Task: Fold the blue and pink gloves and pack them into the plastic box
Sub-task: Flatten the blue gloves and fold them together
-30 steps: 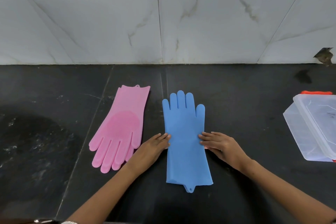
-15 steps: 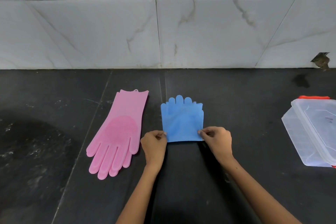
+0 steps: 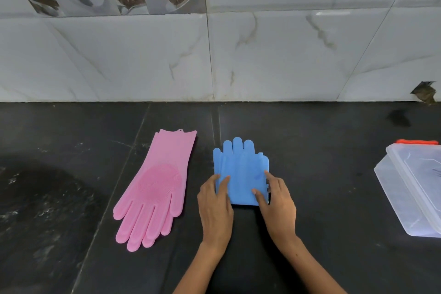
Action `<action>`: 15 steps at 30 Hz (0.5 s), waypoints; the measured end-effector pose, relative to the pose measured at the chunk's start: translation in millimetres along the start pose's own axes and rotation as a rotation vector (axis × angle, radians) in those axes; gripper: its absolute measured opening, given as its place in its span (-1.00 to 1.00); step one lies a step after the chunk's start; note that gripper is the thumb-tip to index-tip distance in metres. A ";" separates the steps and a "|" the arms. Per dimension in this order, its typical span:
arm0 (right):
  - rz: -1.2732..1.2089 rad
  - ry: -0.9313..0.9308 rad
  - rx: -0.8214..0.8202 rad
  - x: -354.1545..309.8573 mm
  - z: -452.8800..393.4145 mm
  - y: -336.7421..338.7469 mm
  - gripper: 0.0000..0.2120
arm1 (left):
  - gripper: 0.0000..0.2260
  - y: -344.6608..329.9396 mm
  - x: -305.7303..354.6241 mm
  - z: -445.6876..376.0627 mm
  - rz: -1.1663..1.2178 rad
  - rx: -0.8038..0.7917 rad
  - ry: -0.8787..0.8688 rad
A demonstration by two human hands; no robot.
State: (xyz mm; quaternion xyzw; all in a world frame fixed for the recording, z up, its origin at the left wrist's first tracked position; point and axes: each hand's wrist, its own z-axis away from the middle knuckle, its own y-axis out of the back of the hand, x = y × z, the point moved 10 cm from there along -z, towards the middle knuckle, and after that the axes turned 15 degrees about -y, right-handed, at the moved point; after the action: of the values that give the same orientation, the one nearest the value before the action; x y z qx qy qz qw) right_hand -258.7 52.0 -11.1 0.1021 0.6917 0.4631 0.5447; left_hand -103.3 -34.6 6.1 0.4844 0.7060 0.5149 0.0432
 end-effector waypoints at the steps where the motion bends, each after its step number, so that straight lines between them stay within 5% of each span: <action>1: -0.035 -0.027 0.009 0.1 -3.9 1.3 -0.53 | -0.65 -2.0 1.1 -3.1 -0.009 -0.012 -0.014; 8: -0.128 0.105 0.194 -21.4 -20.3 23.7 -0.73 | -0.74 -1.4 -30.3 -26.2 0.150 0.048 0.205; 15: 0.062 0.120 0.189 -24.4 -33.5 5.6 -0.71 | -0.81 4.0 -30.9 -38.7 0.026 0.073 0.137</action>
State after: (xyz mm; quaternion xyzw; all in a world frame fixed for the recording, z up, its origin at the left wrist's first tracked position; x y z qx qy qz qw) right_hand -279.7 21.6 8.4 0.1463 0.7602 0.4177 0.4756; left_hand -106.2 -83.7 13.7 0.4584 0.7190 0.5215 -0.0297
